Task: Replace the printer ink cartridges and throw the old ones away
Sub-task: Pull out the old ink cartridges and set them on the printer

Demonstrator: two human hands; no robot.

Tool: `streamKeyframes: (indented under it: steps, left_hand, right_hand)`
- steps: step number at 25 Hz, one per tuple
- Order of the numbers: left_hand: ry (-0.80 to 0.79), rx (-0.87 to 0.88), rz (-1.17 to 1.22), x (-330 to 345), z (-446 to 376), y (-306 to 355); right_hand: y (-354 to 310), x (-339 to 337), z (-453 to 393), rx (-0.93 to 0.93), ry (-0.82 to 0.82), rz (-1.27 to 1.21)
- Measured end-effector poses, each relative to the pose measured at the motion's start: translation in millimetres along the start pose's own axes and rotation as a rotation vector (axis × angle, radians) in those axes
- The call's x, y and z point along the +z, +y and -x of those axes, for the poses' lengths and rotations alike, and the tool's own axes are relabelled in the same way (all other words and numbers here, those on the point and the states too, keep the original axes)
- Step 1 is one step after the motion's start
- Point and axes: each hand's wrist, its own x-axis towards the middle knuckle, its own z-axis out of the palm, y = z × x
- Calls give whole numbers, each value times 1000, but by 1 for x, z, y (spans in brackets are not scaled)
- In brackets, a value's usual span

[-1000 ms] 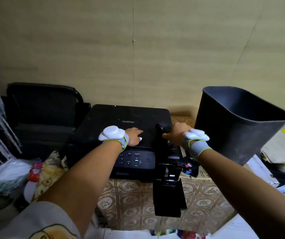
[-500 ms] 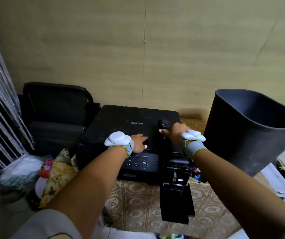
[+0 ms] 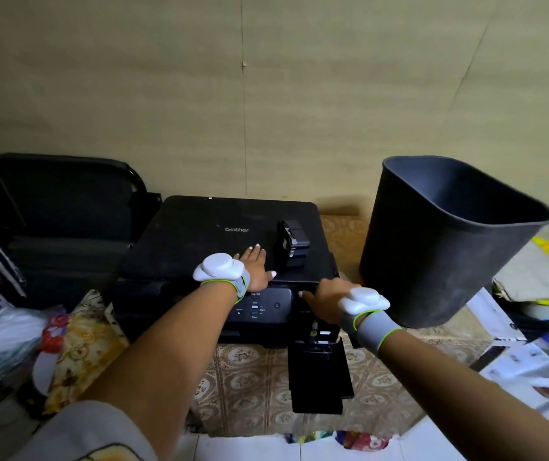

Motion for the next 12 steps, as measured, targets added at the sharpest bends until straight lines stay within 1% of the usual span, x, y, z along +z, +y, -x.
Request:
streamKeyframes:
  steps: [3, 9, 12]
  left_hand:
    - [-8, -9, -7, -1, 0, 2]
    - [-45, -10, -24, -4, 1, 2]
    - [-53, -11, -26, -6, 0, 2]
  right_hand:
    - [8, 19, 12, 36, -86, 6]
    - [9, 39, 22, 188, -101, -181]
    - [6, 43, 22, 196, -65, -213]
